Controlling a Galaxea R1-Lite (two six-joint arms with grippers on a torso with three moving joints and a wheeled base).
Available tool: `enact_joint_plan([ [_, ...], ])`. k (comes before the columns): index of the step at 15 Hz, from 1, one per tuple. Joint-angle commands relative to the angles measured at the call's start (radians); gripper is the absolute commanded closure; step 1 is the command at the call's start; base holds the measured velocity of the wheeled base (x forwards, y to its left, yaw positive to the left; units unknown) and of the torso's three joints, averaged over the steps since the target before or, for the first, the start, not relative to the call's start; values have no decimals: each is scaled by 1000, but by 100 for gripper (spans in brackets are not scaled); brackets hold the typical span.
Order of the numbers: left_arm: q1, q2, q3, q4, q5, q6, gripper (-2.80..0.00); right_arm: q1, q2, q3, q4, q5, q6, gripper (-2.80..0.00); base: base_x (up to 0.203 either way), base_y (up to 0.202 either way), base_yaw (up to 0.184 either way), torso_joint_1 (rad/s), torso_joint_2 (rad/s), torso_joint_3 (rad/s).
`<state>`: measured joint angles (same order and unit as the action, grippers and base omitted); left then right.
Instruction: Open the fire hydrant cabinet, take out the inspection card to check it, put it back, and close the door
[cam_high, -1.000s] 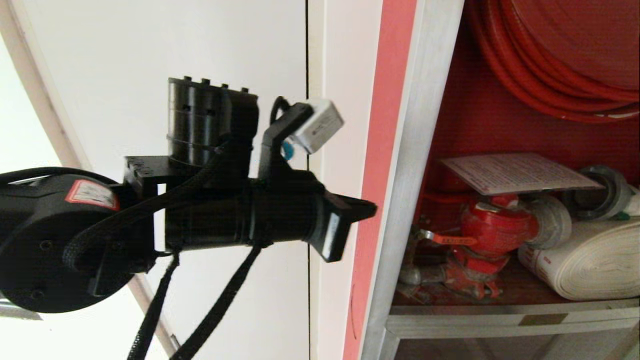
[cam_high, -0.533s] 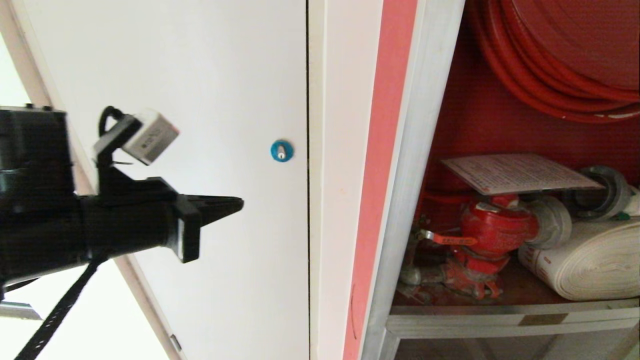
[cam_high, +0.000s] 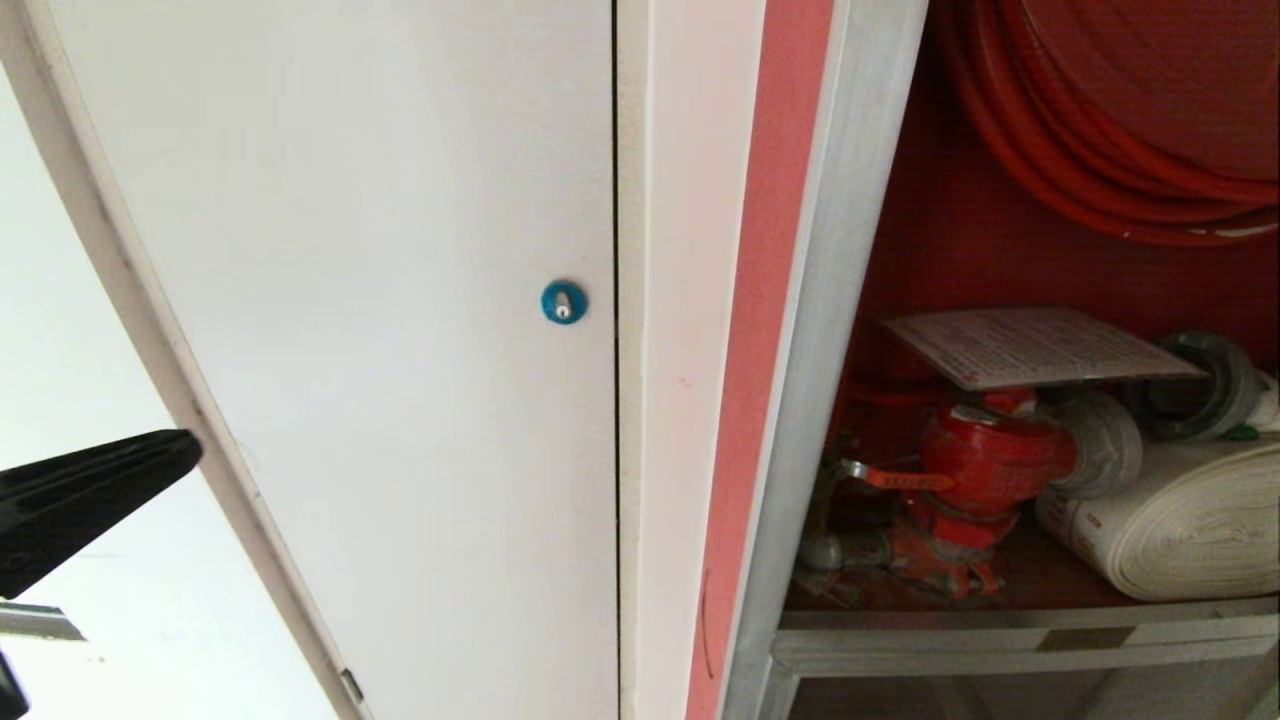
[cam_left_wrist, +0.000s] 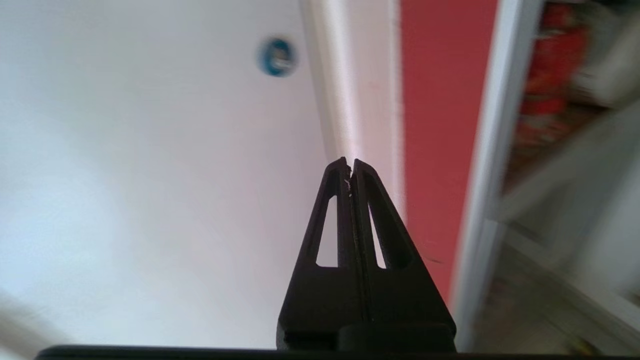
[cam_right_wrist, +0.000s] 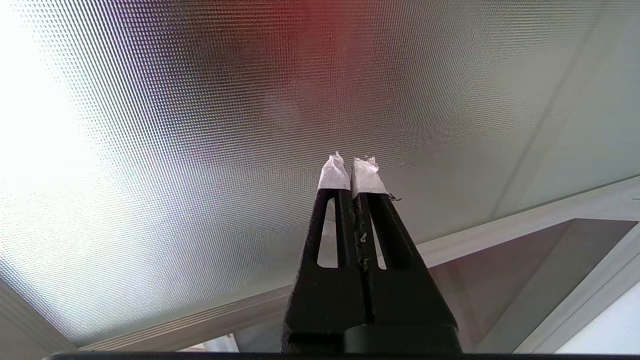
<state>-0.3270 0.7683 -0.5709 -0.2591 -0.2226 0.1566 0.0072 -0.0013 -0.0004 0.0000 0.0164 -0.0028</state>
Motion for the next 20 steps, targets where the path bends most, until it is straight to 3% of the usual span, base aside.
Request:
enact_joint_plan([
  [1, 3, -223, 97, 1, 105, 33, 0, 0, 0, 0, 0, 0, 0, 0, 0, 0, 0, 0, 0, 0],
  [3, 25, -281, 136, 1, 214, 55, 0, 0, 0, 0, 0, 0, 0, 0, 0, 0, 0, 0, 0, 0],
  [6, 199, -336, 142, -1, 240, 69, 0, 0, 0, 0, 0, 0, 0, 0, 0, 0, 0, 0, 0, 0],
  [10, 315, -518, 207, 0, 245, 79, 0, 0, 0, 0, 0, 0, 0, 0, 0, 0, 0, 0, 0, 0],
  [17, 335, -751, 556, 2, 241, 106, 0, 0, 0, 0, 0, 0, 0, 0, 0, 0, 0, 0, 0, 0],
  [20, 334, -770, 579, 103, 240, 51, 0, 0, 0, -1, 0, 0, 0, 0, 0, 0, 0, 0, 0, 0],
])
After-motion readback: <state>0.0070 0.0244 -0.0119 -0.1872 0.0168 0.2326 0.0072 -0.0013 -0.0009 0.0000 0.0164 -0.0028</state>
